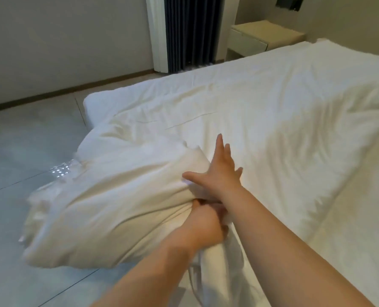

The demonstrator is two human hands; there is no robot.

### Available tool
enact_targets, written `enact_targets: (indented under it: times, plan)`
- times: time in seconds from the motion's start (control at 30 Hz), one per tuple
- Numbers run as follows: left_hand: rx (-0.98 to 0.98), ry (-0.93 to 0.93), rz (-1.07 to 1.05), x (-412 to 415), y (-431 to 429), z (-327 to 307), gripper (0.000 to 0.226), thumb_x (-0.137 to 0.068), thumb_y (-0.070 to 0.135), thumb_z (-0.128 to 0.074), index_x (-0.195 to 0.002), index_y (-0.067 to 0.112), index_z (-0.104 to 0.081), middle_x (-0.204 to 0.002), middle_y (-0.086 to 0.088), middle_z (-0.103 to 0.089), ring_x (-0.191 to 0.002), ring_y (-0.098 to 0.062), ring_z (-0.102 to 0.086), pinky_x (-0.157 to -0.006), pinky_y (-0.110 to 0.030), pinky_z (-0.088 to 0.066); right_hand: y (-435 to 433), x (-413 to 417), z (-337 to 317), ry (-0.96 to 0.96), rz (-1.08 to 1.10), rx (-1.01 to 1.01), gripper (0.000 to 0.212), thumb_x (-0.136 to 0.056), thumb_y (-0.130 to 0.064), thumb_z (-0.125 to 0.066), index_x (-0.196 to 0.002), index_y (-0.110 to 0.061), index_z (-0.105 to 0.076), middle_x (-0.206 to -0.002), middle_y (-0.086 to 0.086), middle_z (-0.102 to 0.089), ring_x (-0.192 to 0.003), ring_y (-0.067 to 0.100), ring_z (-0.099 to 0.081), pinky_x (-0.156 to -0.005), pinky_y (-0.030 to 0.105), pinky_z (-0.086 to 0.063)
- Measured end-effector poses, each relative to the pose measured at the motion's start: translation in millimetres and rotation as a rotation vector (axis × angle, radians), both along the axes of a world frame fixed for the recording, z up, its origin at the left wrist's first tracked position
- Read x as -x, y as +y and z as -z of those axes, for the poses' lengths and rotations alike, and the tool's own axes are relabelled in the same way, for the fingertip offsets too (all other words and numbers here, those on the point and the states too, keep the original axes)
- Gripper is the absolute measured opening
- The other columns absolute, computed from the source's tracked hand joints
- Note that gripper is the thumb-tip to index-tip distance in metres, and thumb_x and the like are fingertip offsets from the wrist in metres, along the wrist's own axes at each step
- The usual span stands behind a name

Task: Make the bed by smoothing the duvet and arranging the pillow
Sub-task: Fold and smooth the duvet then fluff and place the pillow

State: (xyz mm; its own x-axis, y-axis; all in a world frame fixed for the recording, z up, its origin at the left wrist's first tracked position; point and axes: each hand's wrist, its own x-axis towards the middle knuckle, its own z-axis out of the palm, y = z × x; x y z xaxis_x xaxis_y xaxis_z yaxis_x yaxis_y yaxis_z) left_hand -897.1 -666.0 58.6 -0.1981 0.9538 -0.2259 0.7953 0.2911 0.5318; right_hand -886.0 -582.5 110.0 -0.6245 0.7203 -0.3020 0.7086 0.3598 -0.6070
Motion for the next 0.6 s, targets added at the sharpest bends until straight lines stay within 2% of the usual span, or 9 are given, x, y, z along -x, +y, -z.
enact_targets:
  times: [0.07, 0.13, 0.2, 0.3, 0.37, 0.4, 0.47, 0.5, 0.6]
  plan:
    - [0.022, -0.105, 0.045, 16, -15, 3, 0.064, -0.062, 0.033, -0.033, -0.114, 0.003, -0.055, -0.126, -0.019, -0.052, -0.122, -0.026, -0.043, -0.089, -0.022, -0.029, 3, 35, 17, -0.109, -0.033, 0.14, 0.109, -0.075, -0.042, -0.069, -0.147, -0.02, 0.01, -0.15, 0.009, -0.027, -0.133, 0.026, -0.036, -0.109, 0.042, -0.03]
    - [-0.064, -0.266, 0.09, 36, -26, 8, 0.036, -0.064, 0.046, -0.04, -0.084, 0.019, -0.052, -0.103, -0.016, -0.061, -0.104, -0.025, -0.049, -0.085, -0.029, -0.032, 4, 57, 30, -0.289, -0.121, 0.076, 0.076, -0.079, -0.035, -0.064, -0.14, -0.013, -0.024, -0.123, 0.006, -0.053, -0.111, 0.025, -0.052, -0.086, 0.03, -0.04]
    - [-0.145, -0.388, 0.128, 53, -34, 7, 0.023, -0.071, 0.046, -0.053, -0.083, 0.027, -0.051, -0.094, -0.002, -0.061, -0.089, -0.012, -0.048, -0.079, -0.021, -0.033, 6, 69, 38, -0.369, -0.175, -0.04, 0.043, -0.081, -0.028, -0.057, -0.12, -0.013, -0.047, -0.104, 0.002, -0.058, -0.095, 0.024, -0.053, -0.073, 0.027, -0.037]
    - [-0.146, -0.588, 0.018, 72, -46, 7, 0.041, -0.073, 0.039, -0.063, -0.112, 0.029, -0.062, -0.09, 0.021, -0.061, -0.077, 0.008, -0.051, -0.078, 0.0, -0.033, 12, 76, 46, -0.362, -0.18, -0.101, 0.027, -0.084, -0.026, -0.053, -0.108, -0.014, -0.054, -0.101, 0.002, -0.059, -0.088, 0.023, -0.051, -0.07, 0.027, -0.035]
    - [-0.27, -0.604, -0.24, 99, -62, 13, 0.038, -0.064, 0.05, -0.059, -0.102, 0.044, -0.063, -0.085, 0.03, -0.063, -0.086, 0.018, -0.054, -0.087, -0.006, -0.04, 17, 72, 48, -0.331, -0.146, -0.102, 0.016, -0.086, -0.028, -0.053, -0.098, -0.017, -0.051, -0.09, -0.001, -0.053, -0.083, 0.021, -0.047, -0.068, 0.026, -0.034]
    - [-0.393, -0.473, -0.366, 120, -73, 20, 0.038, -0.062, 0.052, -0.056, -0.099, 0.046, -0.063, -0.094, 0.028, -0.065, -0.096, 0.016, -0.052, -0.093, -0.014, -0.042, 19, 68, 49, -0.318, -0.126, -0.099, 0.014, -0.086, -0.029, -0.053, -0.092, -0.019, -0.047, -0.088, -0.001, -0.051, -0.082, 0.022, -0.046, -0.066, 0.027, -0.033]
    - [-0.456, -0.167, -0.583, 170, -99, 37, 0.068, -0.055, 0.058, -0.053, -0.121, 0.038, -0.054, -0.131, 0.013, -0.052, -0.121, 0.004, -0.04, -0.107, -0.026, -0.029, 21, 61, 54, -0.292, -0.095, -0.118, 0.018, -0.087, -0.031, -0.053, -0.087, -0.019, -0.041, -0.082, 0.0, -0.051, -0.08, 0.024, -0.047, -0.065, 0.028, -0.033]
    - [-0.331, -0.099, -0.716, 194, -112, 42, 0.094, -0.046, 0.063, -0.053, -0.135, 0.033, -0.042, -0.144, 0.007, -0.034, -0.133, -0.004, -0.028, -0.11, -0.029, -0.019, 21, 57, 56, -0.27, -0.083, -0.132, 0.019, -0.087, -0.032, -0.052, -0.086, -0.019, -0.04, -0.078, -0.001, -0.051, -0.078, 0.025, -0.047, -0.063, 0.029, -0.033]
    - [0.091, -0.308, -0.953, 247, -148, 55, 0.143, -0.024, 0.063, -0.059, -0.148, 0.023, 0.001, -0.157, 0.002, 0.003, -0.145, -0.015, 0.0, -0.116, -0.034, -0.007, 15, 56, 58, -0.206, -0.064, -0.153, 0.02, -0.087, -0.034, -0.053, -0.085, -0.018, -0.041, -0.073, 0.001, -0.053, -0.078, 0.028, -0.052, -0.062, 0.031, -0.034]
